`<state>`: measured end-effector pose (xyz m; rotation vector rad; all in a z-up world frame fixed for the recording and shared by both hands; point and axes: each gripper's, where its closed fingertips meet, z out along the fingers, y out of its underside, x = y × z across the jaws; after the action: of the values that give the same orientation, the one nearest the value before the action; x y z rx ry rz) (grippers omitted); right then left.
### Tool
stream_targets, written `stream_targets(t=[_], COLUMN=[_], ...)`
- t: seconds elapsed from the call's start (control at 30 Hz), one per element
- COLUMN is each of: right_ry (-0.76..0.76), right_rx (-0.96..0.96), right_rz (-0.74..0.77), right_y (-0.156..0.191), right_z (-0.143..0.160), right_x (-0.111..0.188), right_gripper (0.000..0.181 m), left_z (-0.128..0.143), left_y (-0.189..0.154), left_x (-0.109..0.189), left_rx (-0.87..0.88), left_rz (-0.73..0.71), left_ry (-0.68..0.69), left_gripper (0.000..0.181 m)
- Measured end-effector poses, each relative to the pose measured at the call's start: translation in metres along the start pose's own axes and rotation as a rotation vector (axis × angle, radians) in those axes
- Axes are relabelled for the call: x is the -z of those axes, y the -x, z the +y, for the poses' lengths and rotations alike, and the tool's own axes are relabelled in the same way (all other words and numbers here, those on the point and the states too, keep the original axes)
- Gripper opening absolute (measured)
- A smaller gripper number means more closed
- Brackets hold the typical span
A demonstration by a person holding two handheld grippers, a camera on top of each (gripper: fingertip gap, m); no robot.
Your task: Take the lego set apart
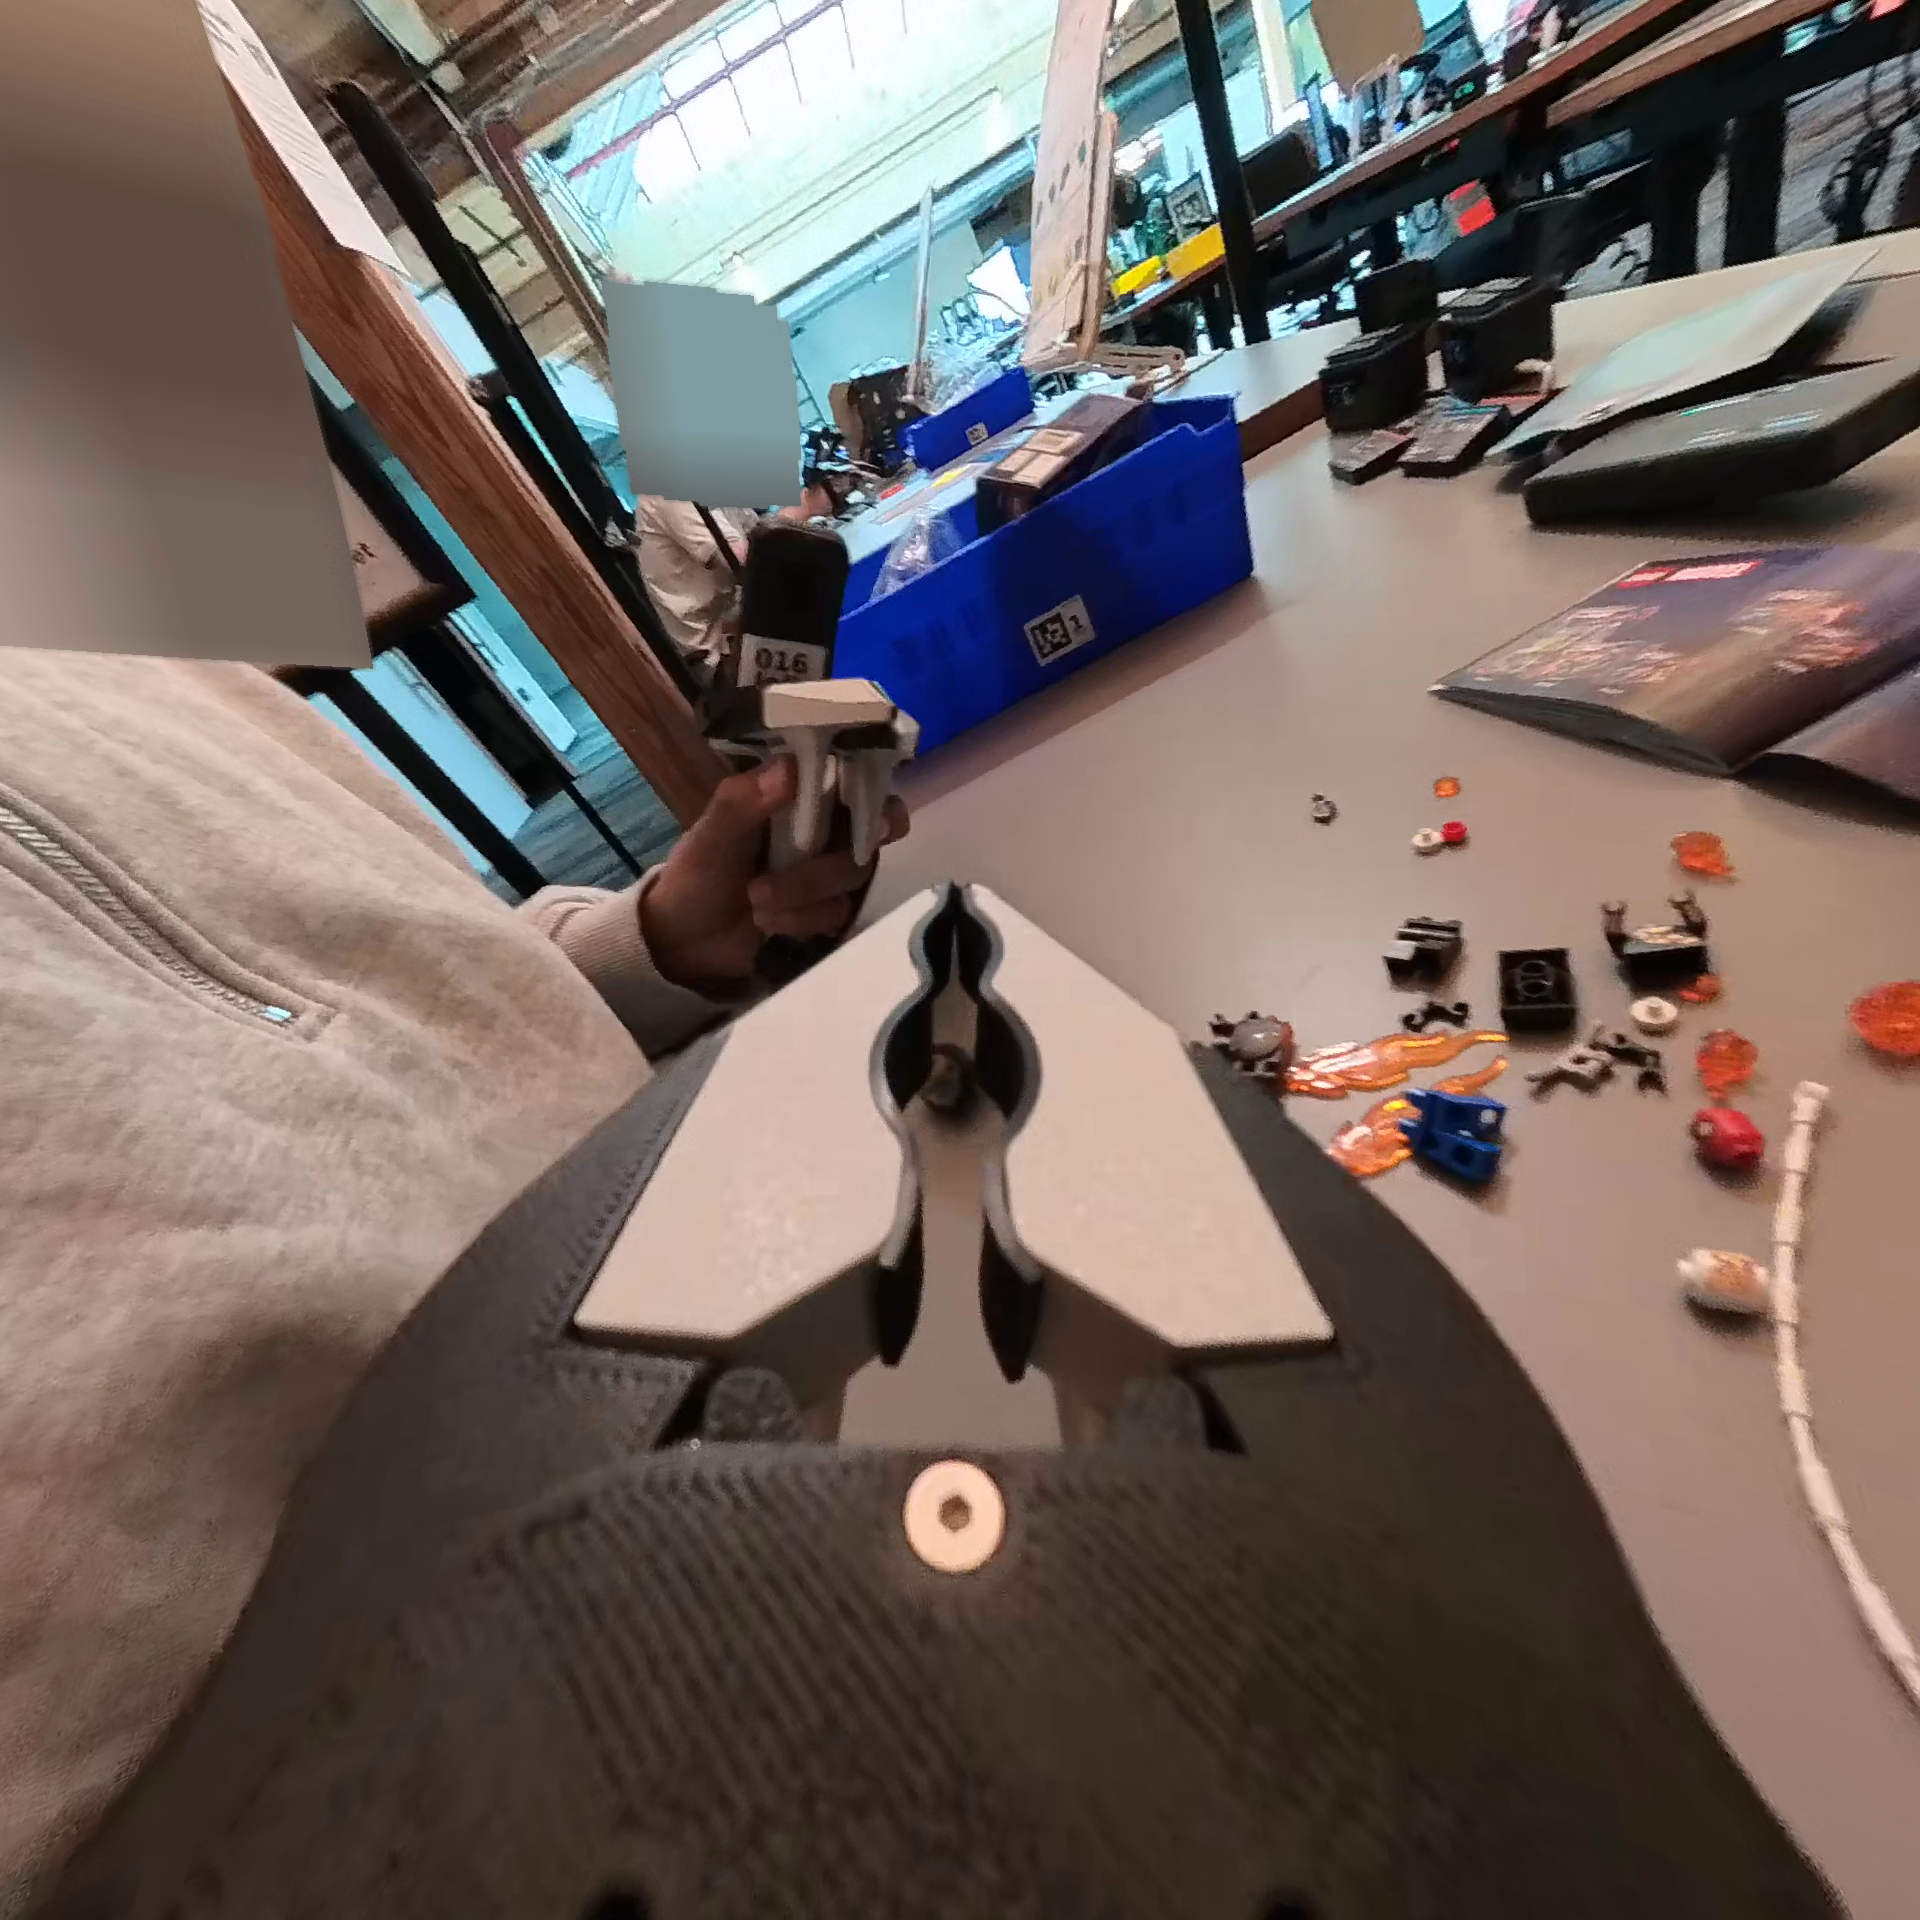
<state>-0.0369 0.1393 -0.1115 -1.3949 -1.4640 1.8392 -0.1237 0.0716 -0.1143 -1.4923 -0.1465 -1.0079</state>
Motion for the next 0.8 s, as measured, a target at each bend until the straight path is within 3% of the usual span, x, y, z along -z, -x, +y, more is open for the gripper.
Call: stream_targets(t=[0.1,0.2,0.33,0.4,0.5,0.6,0.7,0.8], right_ry=[0.019,0.029,0.034,0.028,0.031,0.085,0.091,0.107], right_rx=[0.055,0.138,0.297,0.37,0.431,0.421,0.383,0.409], right_rz=[0.079,0.222,0.669,0.795,0.814,0.779,0.706,0.688], right_y=[-0.012,-0.036,-0.108,-0.126,-0.138,-0.155,-0.165,-0.169], right_z=[-0.001,-0.011,-0.045,-0.064,-0.072,-0.053,-0.035,-0.031], right_x=[0.006,0.019,0.071,0.095,0.102,0.09,0.072,0.072], right_gripper=[0.003,0.019,0.024,0.025,0.036,0.044,0.042,0.034], left_z=[0.001,0.002,0.003,0.003,0.003,0.001,-0.001,-0.008], left_y=[0.002,0.004,0.009,0.012,0.021,0.034,0.05,0.066], left_x=[-0.005,-0.011,-0.02,-0.024,-0.031,-0.04,-0.051,-0.066], left_rx=[-0.03,-0.058,-0.099,-0.115,-0.141,-0.163,-0.202,-0.265], left_rz=[-0.015,-0.027,-0.052,-0.063,-0.09,-0.111,-0.13,-0.149], left_ry=[0.021,0.042,0.068,0.081,0.095,0.128,0.178,0.214], left_gripper=[0.0,0.0,0.0,0.001,0.006,0.01,0.011,0.011])
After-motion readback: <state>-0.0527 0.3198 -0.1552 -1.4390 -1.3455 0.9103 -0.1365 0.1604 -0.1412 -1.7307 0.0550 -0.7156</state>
